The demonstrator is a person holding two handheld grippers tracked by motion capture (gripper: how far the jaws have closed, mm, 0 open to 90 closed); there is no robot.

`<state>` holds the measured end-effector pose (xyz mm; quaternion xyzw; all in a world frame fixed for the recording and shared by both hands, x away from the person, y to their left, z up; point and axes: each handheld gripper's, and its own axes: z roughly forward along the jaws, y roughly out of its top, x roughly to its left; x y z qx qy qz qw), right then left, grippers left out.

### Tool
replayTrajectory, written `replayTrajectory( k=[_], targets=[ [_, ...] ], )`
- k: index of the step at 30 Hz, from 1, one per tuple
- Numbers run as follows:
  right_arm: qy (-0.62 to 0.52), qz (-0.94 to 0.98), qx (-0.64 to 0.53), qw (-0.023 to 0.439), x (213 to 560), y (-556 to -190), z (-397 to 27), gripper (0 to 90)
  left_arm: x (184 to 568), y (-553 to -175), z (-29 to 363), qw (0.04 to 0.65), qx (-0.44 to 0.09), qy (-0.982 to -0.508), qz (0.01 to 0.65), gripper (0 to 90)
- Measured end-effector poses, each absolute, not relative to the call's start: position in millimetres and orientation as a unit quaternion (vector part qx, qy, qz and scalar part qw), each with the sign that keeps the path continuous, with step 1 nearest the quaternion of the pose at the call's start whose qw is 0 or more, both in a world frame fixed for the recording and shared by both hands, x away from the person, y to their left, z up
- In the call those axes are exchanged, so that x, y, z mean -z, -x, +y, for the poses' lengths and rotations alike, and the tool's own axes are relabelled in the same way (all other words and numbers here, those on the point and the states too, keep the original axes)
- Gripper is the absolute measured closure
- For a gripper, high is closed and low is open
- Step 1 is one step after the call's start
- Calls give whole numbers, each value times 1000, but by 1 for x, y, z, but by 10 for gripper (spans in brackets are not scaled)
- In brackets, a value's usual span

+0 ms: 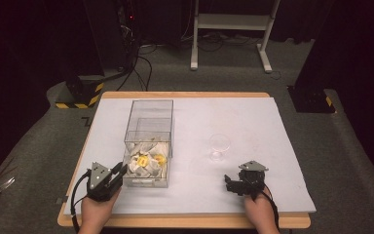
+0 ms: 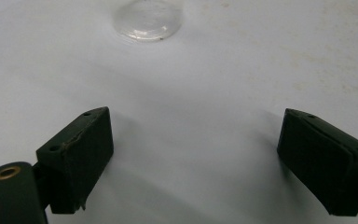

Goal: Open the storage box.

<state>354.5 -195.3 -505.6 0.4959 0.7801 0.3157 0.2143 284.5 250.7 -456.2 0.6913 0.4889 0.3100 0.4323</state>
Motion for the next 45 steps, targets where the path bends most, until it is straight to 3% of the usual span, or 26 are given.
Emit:
replayTrajectory(
  k=[5,17,28,45],
  targets=[
    [-496,780,-316,214,506,-354,-195,106,456,-279,251,431,-312,-692,487,755],
    [-496,780,-316,214,506,-354,-195,105,442,-286,256,437,-307,-693,485,600],
    [-496,780,-316,214,506,-354,-195,106,431,-288,278,442,-321,-676,494,533],
    [-497,780,-316,213,506,-355,-195,105,467,-314,314,389,-319,-690,520,454]
  ],
)
